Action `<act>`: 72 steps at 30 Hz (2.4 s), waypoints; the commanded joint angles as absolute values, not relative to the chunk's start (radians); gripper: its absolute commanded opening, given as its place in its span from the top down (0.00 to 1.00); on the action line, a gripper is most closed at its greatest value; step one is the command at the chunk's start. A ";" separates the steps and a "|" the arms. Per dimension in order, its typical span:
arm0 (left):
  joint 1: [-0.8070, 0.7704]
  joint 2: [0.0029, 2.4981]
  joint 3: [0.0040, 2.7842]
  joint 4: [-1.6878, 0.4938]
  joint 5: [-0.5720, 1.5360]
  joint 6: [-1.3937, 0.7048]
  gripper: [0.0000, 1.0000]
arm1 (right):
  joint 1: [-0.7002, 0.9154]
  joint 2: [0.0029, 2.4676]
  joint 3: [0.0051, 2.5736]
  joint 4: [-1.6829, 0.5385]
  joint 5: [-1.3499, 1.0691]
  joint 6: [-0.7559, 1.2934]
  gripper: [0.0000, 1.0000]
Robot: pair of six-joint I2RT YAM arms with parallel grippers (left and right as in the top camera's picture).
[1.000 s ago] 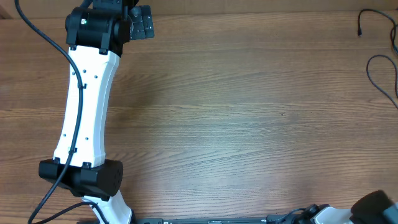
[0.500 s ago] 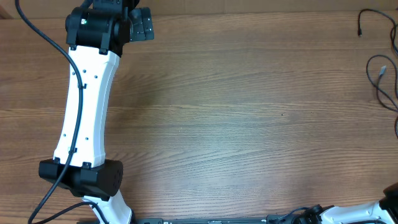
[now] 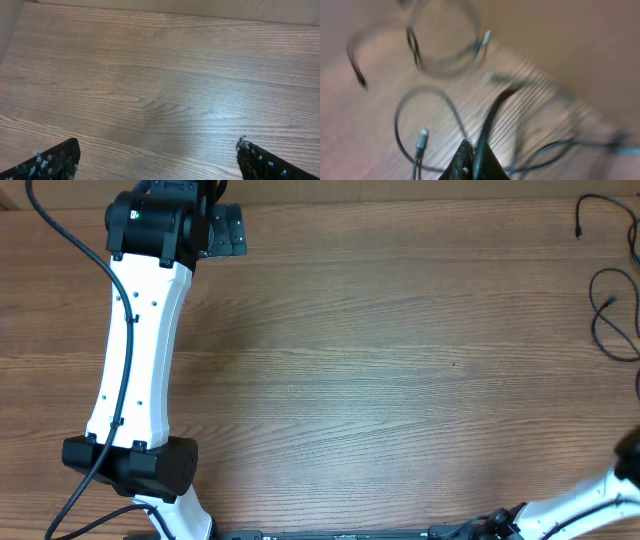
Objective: Untangle cables
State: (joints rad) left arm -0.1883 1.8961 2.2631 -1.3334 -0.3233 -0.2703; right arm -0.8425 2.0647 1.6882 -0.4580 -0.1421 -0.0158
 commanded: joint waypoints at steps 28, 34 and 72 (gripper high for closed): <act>-0.191 1.897 2.260 -1.308 -0.260 -0.284 0.00 | -0.691 2.085 2.153 -0.818 -0.156 0.001 0.00; -0.191 1.897 2.260 -1.298 -0.261 -0.284 0.00 | -0.668 2.031 2.273 -0.910 -0.200 0.032 0.00; -0.281 1.785 2.463 -0.839 -0.306 0.012 0.00 | 0.322 1.629 2.233 -0.804 -0.065 -0.142 0.00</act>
State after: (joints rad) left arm -0.2878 1.8629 2.5610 -0.8421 -0.2085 -0.0402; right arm 0.3904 1.7370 2.2848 -0.8135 -0.0292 -0.1848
